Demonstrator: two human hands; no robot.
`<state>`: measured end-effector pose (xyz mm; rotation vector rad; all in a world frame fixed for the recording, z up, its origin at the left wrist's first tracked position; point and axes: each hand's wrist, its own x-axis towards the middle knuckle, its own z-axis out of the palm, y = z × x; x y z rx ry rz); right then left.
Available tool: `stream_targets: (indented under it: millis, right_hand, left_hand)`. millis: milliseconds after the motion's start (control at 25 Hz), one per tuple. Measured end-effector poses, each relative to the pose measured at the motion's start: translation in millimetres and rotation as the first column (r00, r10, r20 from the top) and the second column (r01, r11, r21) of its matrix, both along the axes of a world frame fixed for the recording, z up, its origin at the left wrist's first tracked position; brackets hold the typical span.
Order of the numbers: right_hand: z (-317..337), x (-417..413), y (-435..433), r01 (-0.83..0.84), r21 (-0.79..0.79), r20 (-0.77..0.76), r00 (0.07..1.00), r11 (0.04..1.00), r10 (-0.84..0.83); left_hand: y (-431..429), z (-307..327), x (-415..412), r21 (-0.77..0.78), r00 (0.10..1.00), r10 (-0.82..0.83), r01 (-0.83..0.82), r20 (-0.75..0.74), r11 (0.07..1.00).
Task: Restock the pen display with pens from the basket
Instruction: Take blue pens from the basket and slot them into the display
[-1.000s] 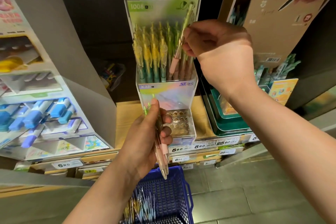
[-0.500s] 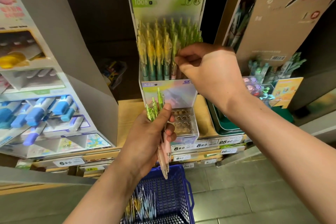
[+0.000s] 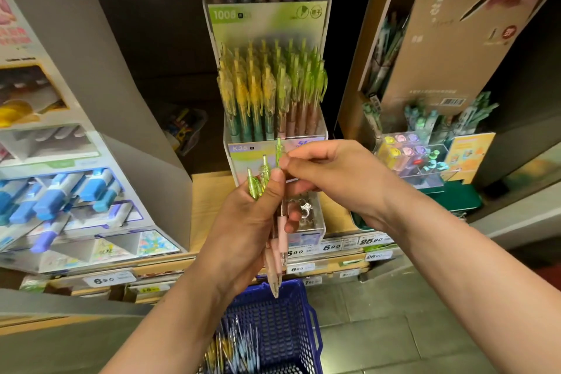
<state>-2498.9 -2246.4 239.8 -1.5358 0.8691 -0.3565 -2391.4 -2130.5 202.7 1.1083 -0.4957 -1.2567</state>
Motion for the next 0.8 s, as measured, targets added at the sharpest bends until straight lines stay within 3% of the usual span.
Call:
stream_targets:
  millis: [120,320,480,600,720,800]
  right_hand:
    - [-0.2,-2.0,-4.5,0.032,0.043,0.036,0.999,0.999,-0.033]
    - [4.8,-1.4,2.0,0.033,-0.088,0.051,0.998,0.996,-0.028]
    - [32.1,-3.0,-21.5,0.355,-0.238,0.258,0.92,0.904,-0.293]
    - [47.3,-1.6,-38.3,0.487,-0.299,0.442,0.833,0.821,-0.333]
    - [39.1,7.8,-40.4,0.456,-0.491,0.387,0.878,0.742,-0.283]
    - [34.7,12.3,-40.2,0.416,-0.528,0.346,0.902,0.741,-0.26]
  left_hand:
    - [2.3,-2.1,-0.9,0.018,1.0,0.004,-0.004,-0.002,1.0]
    - [5.1,-4.4,-3.2,0.033,0.999,0.041,-0.041,0.006,0.999]
    - [7.9,-4.1,-2.6,0.104,0.997,0.062,-0.057,-0.045,0.993]
    - [11.7,-7.0,0.2,0.144,0.999,0.033,-0.028,-0.031,0.989]
    - [12.5,-9.8,1.5,0.132,0.994,0.02,-0.005,-0.11,0.991]
    - [12.0,-12.3,2.8,0.121,0.983,0.03,-0.008,-0.183,0.993]
